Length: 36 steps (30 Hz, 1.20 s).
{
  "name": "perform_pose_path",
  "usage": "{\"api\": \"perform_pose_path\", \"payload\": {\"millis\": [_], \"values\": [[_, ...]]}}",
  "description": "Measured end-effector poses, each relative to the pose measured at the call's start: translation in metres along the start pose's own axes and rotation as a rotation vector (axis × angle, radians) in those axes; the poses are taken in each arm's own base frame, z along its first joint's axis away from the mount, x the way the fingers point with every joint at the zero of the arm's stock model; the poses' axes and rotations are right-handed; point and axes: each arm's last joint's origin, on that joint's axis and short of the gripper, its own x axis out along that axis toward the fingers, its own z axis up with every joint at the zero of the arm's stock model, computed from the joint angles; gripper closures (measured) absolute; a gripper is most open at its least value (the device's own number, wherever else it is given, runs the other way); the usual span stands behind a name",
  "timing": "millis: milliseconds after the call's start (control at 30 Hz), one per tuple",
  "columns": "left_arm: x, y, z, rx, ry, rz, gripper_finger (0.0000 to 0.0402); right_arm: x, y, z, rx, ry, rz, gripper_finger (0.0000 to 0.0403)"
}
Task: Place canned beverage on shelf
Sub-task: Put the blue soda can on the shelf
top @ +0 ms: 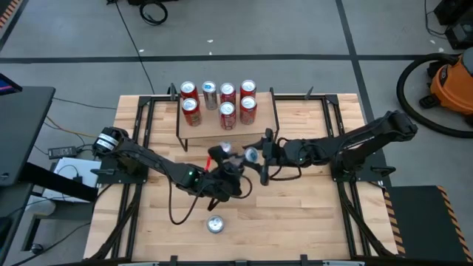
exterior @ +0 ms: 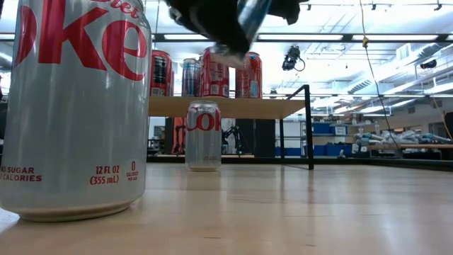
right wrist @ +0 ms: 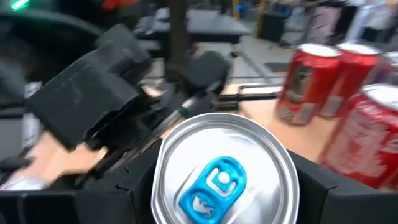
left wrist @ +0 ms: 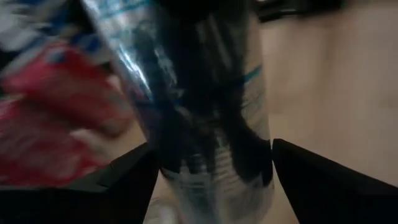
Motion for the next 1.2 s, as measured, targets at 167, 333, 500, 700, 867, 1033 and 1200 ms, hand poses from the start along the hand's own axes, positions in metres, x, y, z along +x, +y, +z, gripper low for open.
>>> {"api": "perform_pose_path", "payload": {"millis": [167, 333, 500, 700, 867, 1033, 1200], "values": [[-0.005, -0.002, 0.012, -0.001, 0.027, -0.236, 0.0084, -0.011, 0.004, -0.004, -0.018, 0.098, 0.136, 0.0153], [-0.002, -0.002, 0.014, -0.065, 0.047, -0.386, 0.0083, -0.014, 0.009, -0.014, -0.093, 0.194, 0.229, 0.0152], [0.006, 0.001, 0.014, -0.134, 0.093, -0.562, 0.0083, -0.016, 0.014, -0.017, -0.162, 0.21, 0.395, 0.0151], [0.015, 0.006, 0.016, -0.173, 0.096, -0.635, 0.0083, -0.018, 0.018, -0.015, -0.197, 0.181, 0.557, 0.015], [0.027, 0.0, 0.02, -0.235, 0.045, -0.725, 0.0083, -0.019, 0.019, -0.015, -0.222, 0.165, 0.583, 0.015], [0.04, -0.001, 0.014, -0.236, 0.074, -0.736, 0.0083, -0.02, 0.023, -0.014, -0.249, 0.151, 0.593, 0.015], [0.042, -0.004, 0.012, -0.213, 0.08, -0.759, 0.0096, -0.022, 0.026, -0.015, -0.283, 0.152, 0.537, 0.015]]}}
